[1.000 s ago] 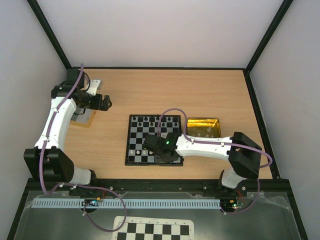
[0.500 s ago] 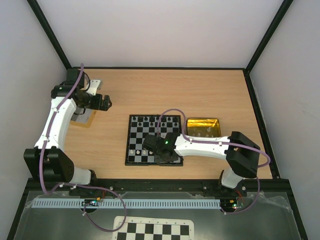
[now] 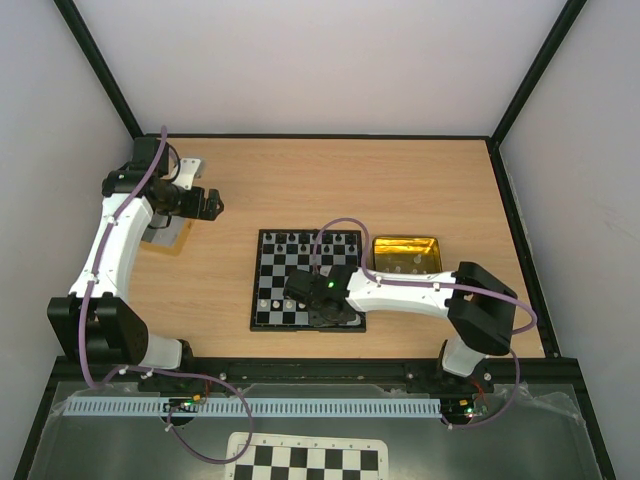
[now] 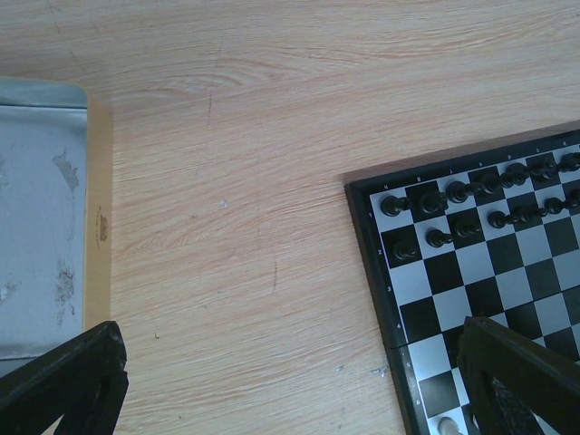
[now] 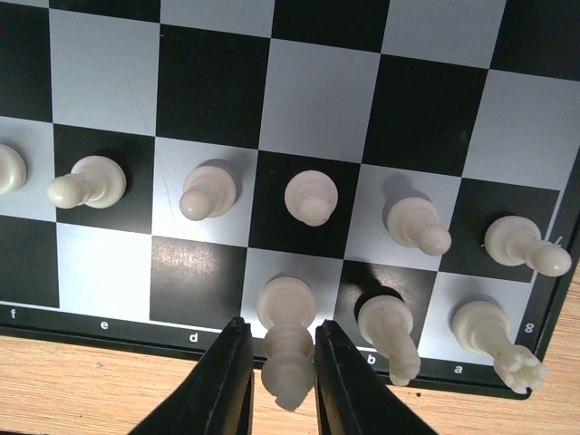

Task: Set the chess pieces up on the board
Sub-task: Place the chess piece on the chessboard.

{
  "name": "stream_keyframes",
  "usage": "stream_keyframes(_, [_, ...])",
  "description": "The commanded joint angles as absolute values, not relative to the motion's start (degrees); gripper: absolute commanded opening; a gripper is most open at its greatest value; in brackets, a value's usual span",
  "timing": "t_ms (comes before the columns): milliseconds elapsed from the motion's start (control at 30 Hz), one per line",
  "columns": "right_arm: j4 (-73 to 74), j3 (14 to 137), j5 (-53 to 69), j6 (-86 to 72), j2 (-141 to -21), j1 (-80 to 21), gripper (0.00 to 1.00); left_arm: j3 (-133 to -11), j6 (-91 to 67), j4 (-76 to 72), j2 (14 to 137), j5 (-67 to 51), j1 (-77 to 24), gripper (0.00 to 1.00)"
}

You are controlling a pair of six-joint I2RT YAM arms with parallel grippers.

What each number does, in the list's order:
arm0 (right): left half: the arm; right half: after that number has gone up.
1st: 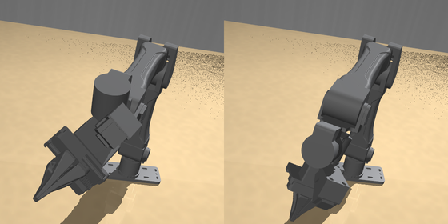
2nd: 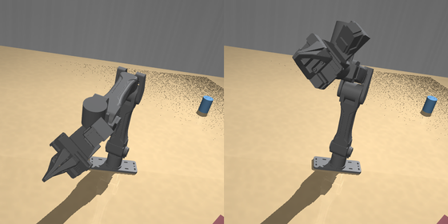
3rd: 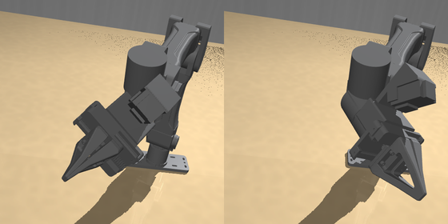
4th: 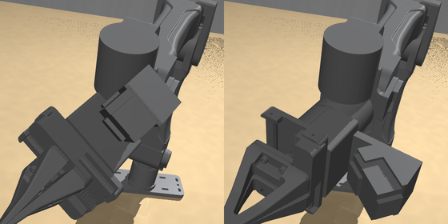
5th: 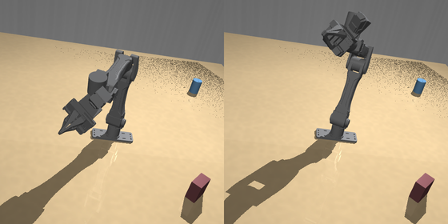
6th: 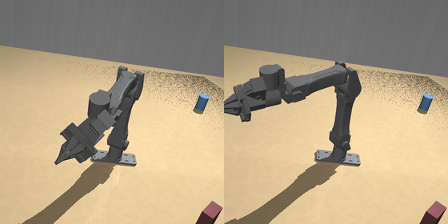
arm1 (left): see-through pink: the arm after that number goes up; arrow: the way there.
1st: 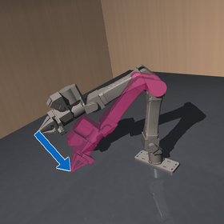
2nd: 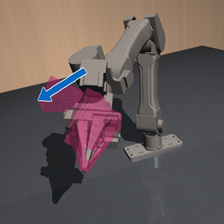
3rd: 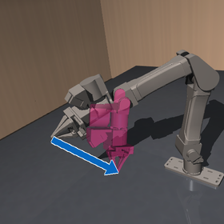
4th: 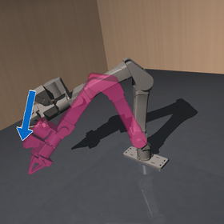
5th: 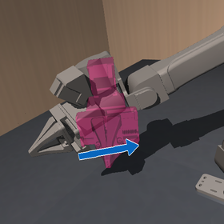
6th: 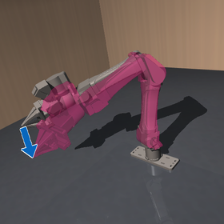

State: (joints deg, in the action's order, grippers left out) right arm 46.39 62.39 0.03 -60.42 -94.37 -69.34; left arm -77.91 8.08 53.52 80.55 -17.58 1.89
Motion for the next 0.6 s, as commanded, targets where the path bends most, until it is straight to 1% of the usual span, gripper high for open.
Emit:
stream_keyframes(0, [47.5, 64.2, -1.1, -60.0, -95.2, -69.1, 0.21, -77.9, 7.5, 53.9, 81.0, -18.1, 1.8, 0.99])
stream_keyframes(567, [48.4, 64.3, -1.7, -60.3, -94.4, -69.1, 0.22, -78.0, 7.6, 54.1, 80.6, -18.2, 1.8, 0.99])
